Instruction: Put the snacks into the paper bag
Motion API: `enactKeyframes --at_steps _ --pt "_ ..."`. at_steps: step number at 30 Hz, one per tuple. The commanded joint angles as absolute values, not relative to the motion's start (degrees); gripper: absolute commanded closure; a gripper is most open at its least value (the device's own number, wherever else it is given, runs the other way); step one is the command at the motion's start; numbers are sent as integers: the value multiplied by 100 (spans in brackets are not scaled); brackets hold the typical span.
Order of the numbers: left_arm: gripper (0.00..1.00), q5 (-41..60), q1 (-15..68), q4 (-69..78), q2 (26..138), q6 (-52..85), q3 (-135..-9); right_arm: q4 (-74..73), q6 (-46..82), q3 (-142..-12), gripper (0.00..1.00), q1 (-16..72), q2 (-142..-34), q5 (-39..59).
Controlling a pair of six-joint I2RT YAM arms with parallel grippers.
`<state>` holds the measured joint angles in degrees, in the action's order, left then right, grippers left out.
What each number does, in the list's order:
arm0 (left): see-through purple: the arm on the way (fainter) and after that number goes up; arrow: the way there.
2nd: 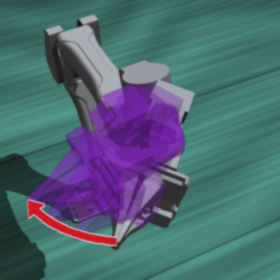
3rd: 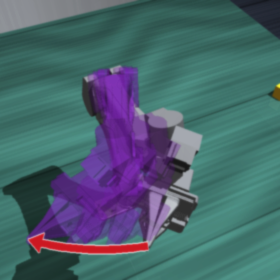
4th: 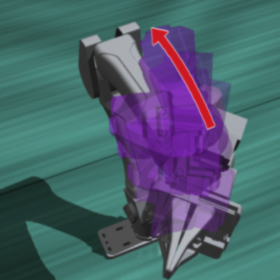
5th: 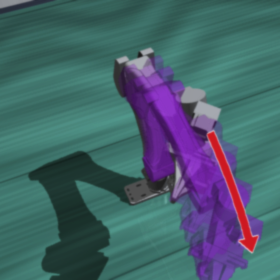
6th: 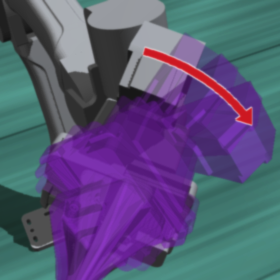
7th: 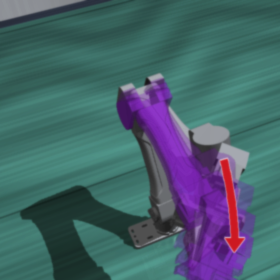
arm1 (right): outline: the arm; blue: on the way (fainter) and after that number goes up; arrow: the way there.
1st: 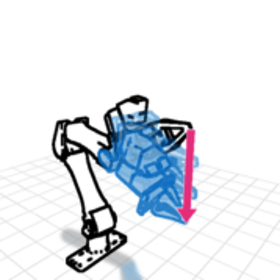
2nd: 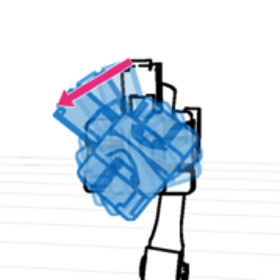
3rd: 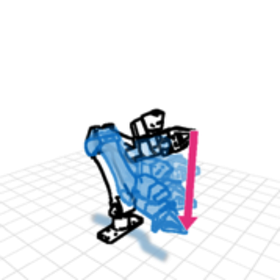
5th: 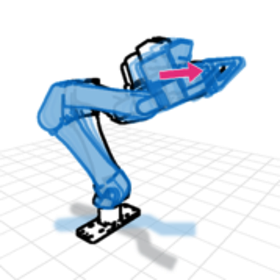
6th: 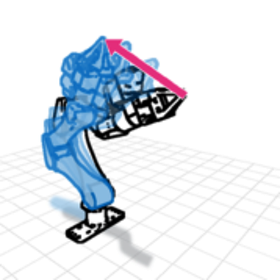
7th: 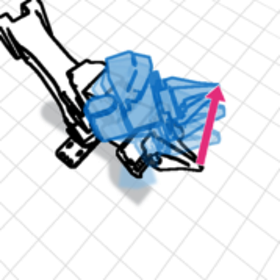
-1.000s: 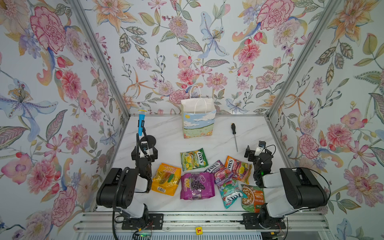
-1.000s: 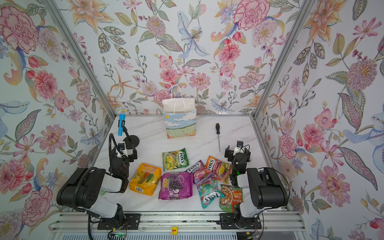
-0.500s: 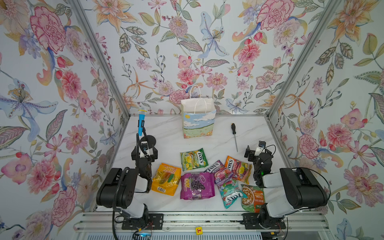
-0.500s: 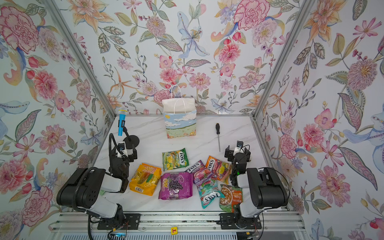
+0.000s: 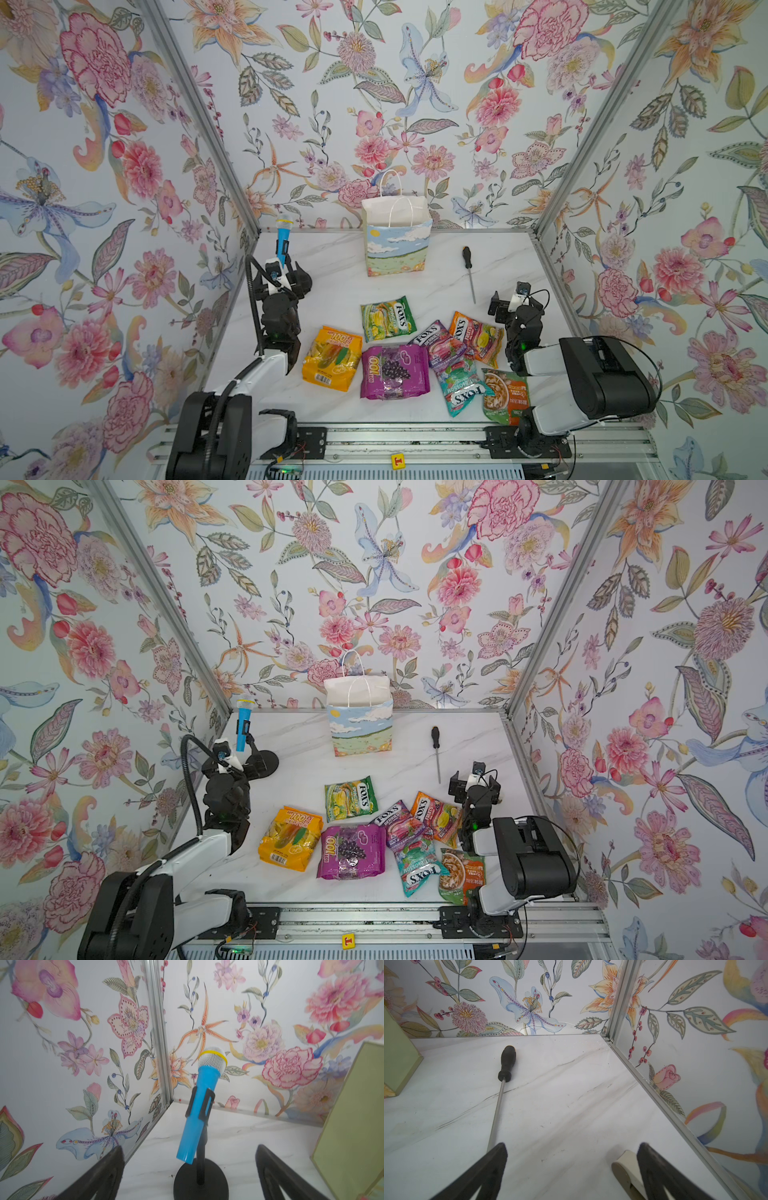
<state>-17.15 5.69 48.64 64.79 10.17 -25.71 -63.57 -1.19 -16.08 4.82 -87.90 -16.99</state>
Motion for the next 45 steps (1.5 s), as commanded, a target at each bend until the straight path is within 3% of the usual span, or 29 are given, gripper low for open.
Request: enactKeyframes --at_steps 1,3,7,9,11,13,21,29,36,45 --pt "1 -1171 598 4003 5950 1591 -2491 -5530 -268 -1931 1 678 -8314 -2147" --pt "1 -1012 600 3898 5749 1685 -2561 -3625 -154 -2845 1 762 -7657 -2406" --pt "1 -601 598 3402 5566 1846 -2852 -2150 1370 -3710 1 619 -7192 -2263" --pt "1 -496 598 3337 5482 1994 -2945 -1429 2115 -4019 1 322 -7095 -1238" --pt "1 -429 598 3216 5445 2057 -3082 -1656 2371 -3862 1 83 -7065 -372" --pt "1 -349 598 2843 5481 2128 -3389 -1615 2443 -3824 1 60 -7029 -137" --pt "6 -129 610 -453 6575 2516 -5835 1117 1917 -5290 1 526 -7319 -563" --pt "9 876 892 -1976 7997 2422 -8255 1657 1860 -5648 1 795 -7455 -348" --pt "10 466 1632 -2970 9481 2029 -10154 1758 1850 -5620 1 940 -7423 -253" --pt "24 280 2036 -4384 11561 1776 -12977 1767 1847 -5383 1 1068 -7348 -3"
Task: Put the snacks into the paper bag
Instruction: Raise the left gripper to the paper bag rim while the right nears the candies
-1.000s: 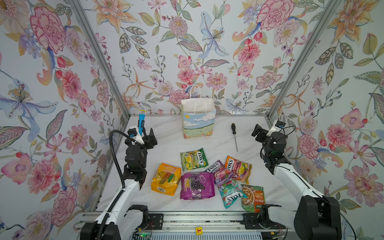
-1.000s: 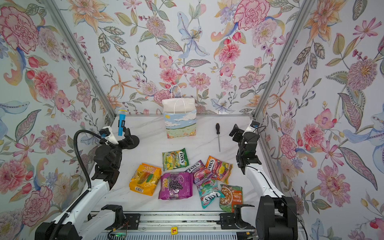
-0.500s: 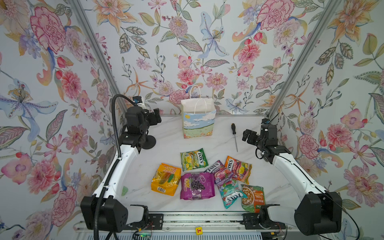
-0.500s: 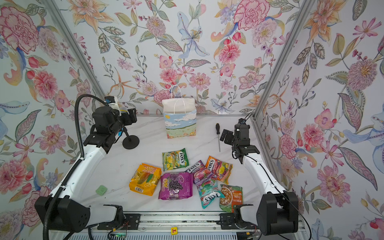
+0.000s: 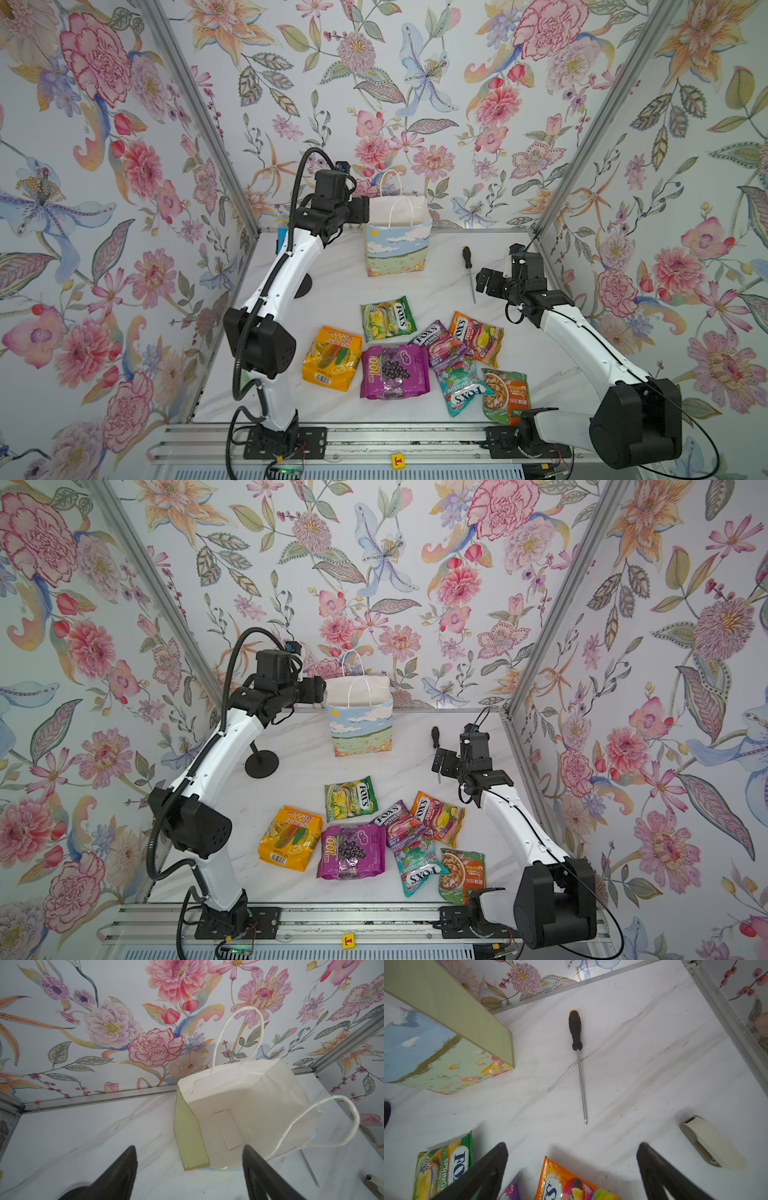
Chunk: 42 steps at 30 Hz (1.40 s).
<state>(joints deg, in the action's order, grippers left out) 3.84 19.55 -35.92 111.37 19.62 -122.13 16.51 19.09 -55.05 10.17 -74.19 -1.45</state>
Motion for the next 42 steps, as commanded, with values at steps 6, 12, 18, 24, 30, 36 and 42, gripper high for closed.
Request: enactKeyframes --at_steps 6,12,18,24,30,36,42 --pt "26 228 2101 -5140 12570 1749 -14612 1762 1812 -5296 1 1099 -7365 34" --pt "32 150 2099 -5253 12861 1724 -14757 1766 1791 -5317 1 1097 -7378 100" --pt "36 142 2096 -5180 13012 1735 -14713 1767 1801 -5317 1 1098 -7365 156" --pt "44 224 2086 -5071 13174 1775 -14713 1784 1824 -5309 1 1116 -7342 162" --pt "55 267 2042 -5037 13235 1808 -14687 1798 1817 -5296 1 1112 -7321 158" --pt "73 342 1995 -4985 13228 1884 -14634 1802 1813 -5303 1 1117 -7354 171" --pt "81 410 1921 -4887 13148 1983 -14412 1785 1801 -5344 1 1119 -7392 180"
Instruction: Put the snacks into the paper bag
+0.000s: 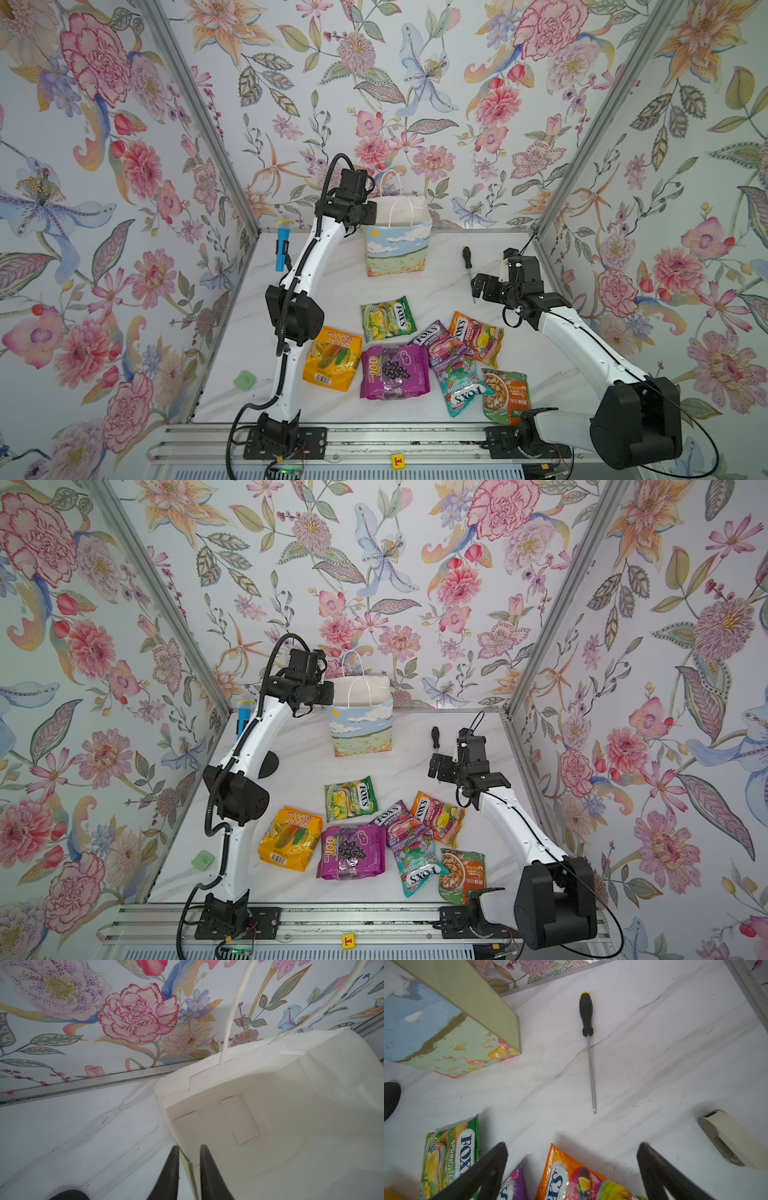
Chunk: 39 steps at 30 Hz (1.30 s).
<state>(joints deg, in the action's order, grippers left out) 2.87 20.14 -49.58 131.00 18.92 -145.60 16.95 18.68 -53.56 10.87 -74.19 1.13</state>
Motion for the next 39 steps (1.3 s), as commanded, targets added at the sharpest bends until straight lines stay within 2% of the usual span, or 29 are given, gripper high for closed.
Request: enactKeyframes --at_steps 1,5,10,17,29,39 --pt "84 437 1916 -4862 13125 1998 -14365 1775 1798 -5344 0 1124 -7389 191" --pt "93 491 1890 -4843 13074 2029 -14275 1740 1798 -5382 0 1123 -7440 212" --pt "99 564 1838 -4747 12894 2124 -14099 1720 1792 -5395 1 1123 -7497 263" --pt "100 325 1829 -4723 12375 2206 -13598 1675 1782 -5359 0 1125 -7544 279" --pt "100 -247 1820 -2913 10205 2837 -10271 1523 1841 -5300 0 1147 -7651 439" --pt "100 -605 1583 -1695 9002 3437 -8441 1424 1898 -5274 0 1195 -7697 523"
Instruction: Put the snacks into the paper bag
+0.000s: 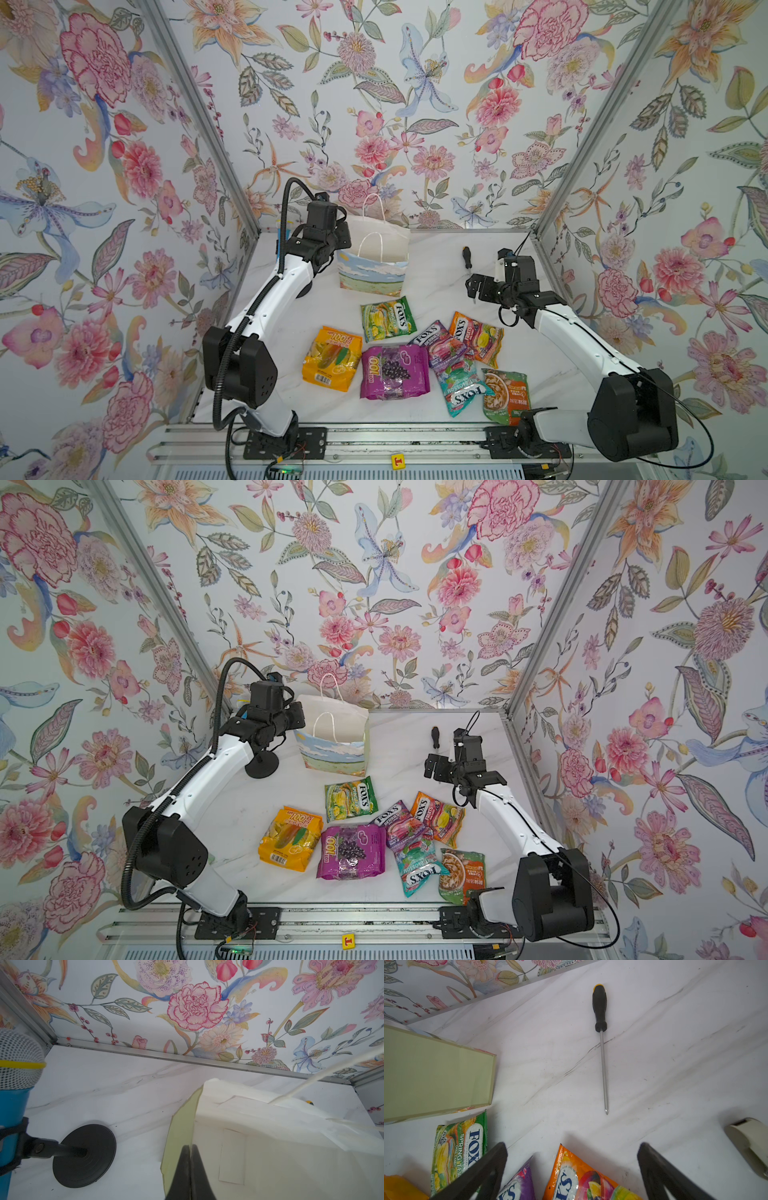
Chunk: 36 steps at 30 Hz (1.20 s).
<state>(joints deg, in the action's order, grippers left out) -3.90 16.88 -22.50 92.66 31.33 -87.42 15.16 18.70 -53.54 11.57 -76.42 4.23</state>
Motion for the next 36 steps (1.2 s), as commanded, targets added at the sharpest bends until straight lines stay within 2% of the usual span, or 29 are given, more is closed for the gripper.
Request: enactKeyframes --at_steps 1,14,16,20,22,24,26,32,36 --pt "100 -630 1567 -1683 8853 3474 -8365 1416 1907 -5272 0 1195 -7714 530" --pt "100 -664 1236 -1812 8075 3740 -7562 1184 2025 -5427 0 1324 -8116 761" --pt "97 -603 1188 -1871 8012 3710 -7504 1158 2040 -5441 0 1339 -8177 806" --pt "81 -527 1133 -1897 7865 3674 -7278 1119 2081 -5490 0 1365 -8275 843" --pt "65 -522 1104 -1868 7785 3652 -7153 1117 2089 -5517 0 1374 -8302 852" --pt "58 -518 1066 -1865 7711 3616 -7063 1115 2092 -5544 0 1386 -8319 862" --pt "47 -481 1007 -1861 7644 3557 -7002 1134 2103 -5581 0 1391 -8345 885" --pt "33 -347 795 -2067 7383 3156 -7152 1202 2127 -5679 0 1409 -8375 896" --pt "27 -172 734 -2353 7410 2444 -7710 1242 2164 -5744 0 1429 -8393 901"
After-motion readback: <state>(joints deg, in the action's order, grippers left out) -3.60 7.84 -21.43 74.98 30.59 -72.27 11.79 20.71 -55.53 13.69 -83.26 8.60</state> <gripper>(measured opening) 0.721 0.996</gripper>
